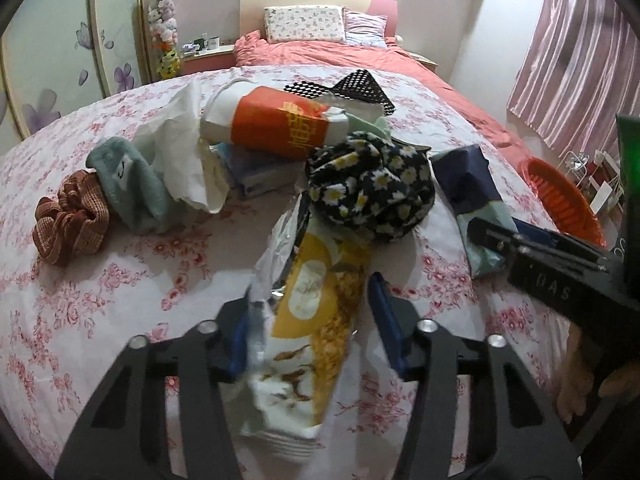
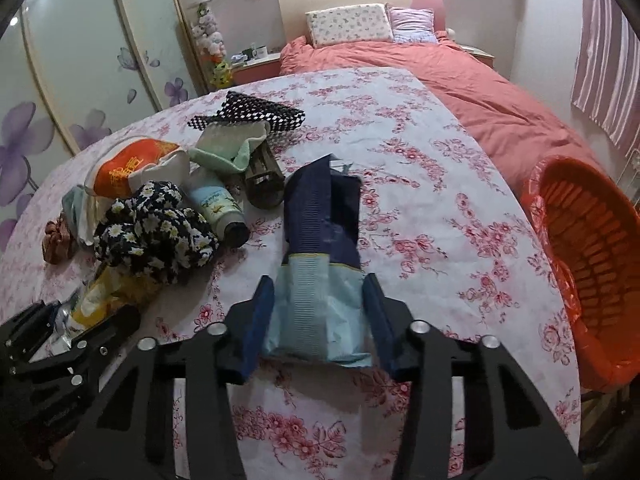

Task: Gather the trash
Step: 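Grasp the snack bag with the left tool while the right tool grasps the dark blue sock, then carry the snack bag and sock to the orange basket and release both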

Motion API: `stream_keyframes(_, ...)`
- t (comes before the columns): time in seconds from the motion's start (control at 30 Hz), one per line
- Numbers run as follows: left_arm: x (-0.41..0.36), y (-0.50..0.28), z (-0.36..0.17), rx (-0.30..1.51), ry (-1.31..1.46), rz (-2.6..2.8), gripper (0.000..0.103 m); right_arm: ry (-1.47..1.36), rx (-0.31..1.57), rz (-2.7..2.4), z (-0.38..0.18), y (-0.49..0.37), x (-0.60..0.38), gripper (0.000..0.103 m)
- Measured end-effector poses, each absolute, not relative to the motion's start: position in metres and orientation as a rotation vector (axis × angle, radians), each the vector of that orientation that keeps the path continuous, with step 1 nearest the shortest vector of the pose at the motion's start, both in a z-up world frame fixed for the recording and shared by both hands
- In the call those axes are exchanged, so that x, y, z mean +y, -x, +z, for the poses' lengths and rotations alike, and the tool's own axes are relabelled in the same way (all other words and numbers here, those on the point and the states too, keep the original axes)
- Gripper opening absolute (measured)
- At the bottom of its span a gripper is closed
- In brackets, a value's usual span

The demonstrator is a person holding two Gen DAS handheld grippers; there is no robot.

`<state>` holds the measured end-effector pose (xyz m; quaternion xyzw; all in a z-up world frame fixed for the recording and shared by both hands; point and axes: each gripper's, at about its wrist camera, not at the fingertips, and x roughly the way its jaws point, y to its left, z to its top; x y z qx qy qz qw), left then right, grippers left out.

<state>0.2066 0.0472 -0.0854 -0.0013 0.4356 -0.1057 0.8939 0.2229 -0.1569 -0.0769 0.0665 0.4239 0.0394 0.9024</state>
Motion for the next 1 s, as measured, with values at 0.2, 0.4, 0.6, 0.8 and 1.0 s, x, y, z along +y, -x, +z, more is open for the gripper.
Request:
stream_keyframes(0.2,0.042,-0.205,-0.085,0.899,0.001,-0.22,0.043,-0.156,0.869,0.07,-0.075,-0.217,-0.161,0.033)
stream_keyframes(0.4,0.045,-0.2,-0.075,0.866,0.026,-0.233,0.035,-0.168,0.842,0.06,-0.068,-0.206,-0.167,0.031)
stream_keyframes(0.6,0.047,-0.191,-0.053,0.794,0.03,-0.223,0.032,-0.185,0.81,0.044,-0.057,-0.199,-0.175,0.031)
stream_keyframes(0.8,0.046,-0.181,-0.025,0.724,0.044,-0.221,0.032,-0.198,0.762,0.043,-0.041,-0.189,-0.182,0.031)
stream_keyframes(1.0,0.033,-0.173,-0.002,0.671,0.061,-0.242,0.032,-0.213,0.686,0.022,-0.022,-0.174,-0.196,0.031)
